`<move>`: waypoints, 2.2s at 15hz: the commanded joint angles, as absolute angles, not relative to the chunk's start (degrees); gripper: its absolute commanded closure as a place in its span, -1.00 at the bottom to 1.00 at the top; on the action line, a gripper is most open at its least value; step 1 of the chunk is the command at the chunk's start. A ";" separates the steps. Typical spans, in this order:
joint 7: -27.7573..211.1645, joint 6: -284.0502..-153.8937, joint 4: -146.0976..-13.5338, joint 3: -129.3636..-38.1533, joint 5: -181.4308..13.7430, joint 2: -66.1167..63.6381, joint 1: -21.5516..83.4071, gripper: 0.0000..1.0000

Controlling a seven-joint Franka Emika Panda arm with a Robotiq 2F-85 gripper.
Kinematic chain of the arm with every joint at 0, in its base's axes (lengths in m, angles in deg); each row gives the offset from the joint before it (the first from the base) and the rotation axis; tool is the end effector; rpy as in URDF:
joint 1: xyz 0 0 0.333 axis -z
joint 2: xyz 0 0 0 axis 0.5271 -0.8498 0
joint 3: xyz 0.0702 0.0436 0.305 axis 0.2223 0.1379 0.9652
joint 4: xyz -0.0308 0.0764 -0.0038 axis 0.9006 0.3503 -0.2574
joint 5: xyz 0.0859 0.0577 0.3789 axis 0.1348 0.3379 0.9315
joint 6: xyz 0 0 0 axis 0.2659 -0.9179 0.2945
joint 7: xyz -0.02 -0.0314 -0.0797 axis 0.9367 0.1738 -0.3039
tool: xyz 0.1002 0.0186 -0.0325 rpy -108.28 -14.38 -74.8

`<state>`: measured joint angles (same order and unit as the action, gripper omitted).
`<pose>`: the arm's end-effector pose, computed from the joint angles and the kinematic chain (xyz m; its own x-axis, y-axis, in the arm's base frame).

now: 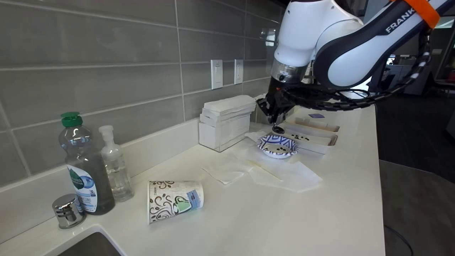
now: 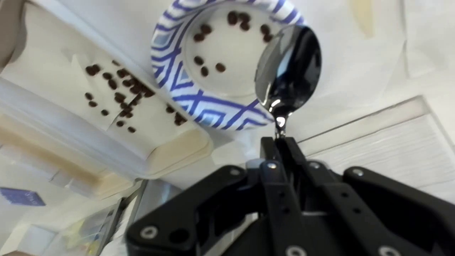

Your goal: Place some of the pack's contents into the paper plate using the spoon

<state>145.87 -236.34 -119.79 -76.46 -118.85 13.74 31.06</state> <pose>0.5344 0.0551 0.3615 0.8164 -0.3363 0.4695 -0.4177 -0.9052 0.0780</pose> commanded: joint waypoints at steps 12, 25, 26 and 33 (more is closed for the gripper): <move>127.88 -243.36 -120.34 -75.78 -100.98 5.93 24.78 0.96; 131.31 -245.37 -115.57 -75.77 -103.32 -3.26 23.67 0.96; 131.58 -245.08 -115.37 -75.87 -103.29 -3.26 23.53 0.96; 130.07 -243.33 -115.33 -81.76 -99.73 -2.39 17.10 -0.09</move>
<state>129.76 -245.05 -116.08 -80.15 -101.35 -2.17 19.34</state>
